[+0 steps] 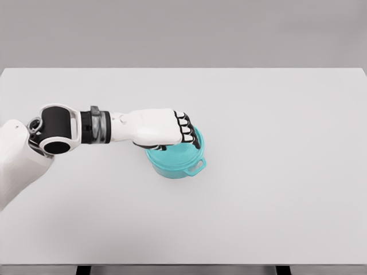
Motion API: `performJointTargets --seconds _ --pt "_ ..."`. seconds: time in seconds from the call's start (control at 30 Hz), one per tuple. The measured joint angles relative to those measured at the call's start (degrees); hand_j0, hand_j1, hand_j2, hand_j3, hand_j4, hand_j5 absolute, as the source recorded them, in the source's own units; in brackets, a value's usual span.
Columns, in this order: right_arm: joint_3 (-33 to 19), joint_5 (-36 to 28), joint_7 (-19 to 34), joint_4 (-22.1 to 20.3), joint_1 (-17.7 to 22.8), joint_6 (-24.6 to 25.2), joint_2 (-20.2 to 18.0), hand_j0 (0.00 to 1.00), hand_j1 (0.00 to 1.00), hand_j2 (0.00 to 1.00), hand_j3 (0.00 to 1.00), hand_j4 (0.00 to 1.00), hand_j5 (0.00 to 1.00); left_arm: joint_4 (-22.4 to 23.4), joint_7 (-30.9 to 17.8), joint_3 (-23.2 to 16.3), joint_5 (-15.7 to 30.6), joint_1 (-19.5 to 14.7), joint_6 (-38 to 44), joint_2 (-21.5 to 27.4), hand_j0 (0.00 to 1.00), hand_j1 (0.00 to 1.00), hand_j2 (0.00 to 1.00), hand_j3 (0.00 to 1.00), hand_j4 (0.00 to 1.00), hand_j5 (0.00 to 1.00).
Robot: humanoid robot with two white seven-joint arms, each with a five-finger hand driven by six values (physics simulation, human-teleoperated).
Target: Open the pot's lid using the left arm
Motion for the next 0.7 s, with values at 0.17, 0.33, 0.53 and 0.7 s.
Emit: performJointTargets --seconds 0.17,0.33,0.53,0.7 --pt "0.0 0.0 0.0 0.0 0.0 0.0 0.0 1.00 1.00 1.00 1.00 1.00 1.00 0.0 0.0 -0.6 0.0 -0.1 0.0 0.2 0.79 0.79 0.79 0.79 0.79 0.79" --pt "0.0 0.0 0.0 0.0 0.0 0.0 0.0 1.00 1.00 1.00 1.00 1.00 1.00 0.0 0.0 -0.7 0.0 -0.2 0.0 0.5 0.79 0.79 0.79 0.79 0.79 0.79" --pt "0.0 0.0 0.0 0.0 0.0 0.0 0.0 1.00 1.00 1.00 1.00 1.00 1.00 0.4 0.0 -0.6 0.0 -0.4 0.0 0.6 0.79 0.79 0.79 0.79 0.79 0.79" --pt "0.0 0.0 0.0 0.0 0.0 0.0 0.0 1.00 1.00 1.00 1.00 1.00 1.00 0.9 0.0 -0.6 -0.1 -0.8 0.0 0.7 0.79 0.79 0.79 0.79 0.79 0.79"
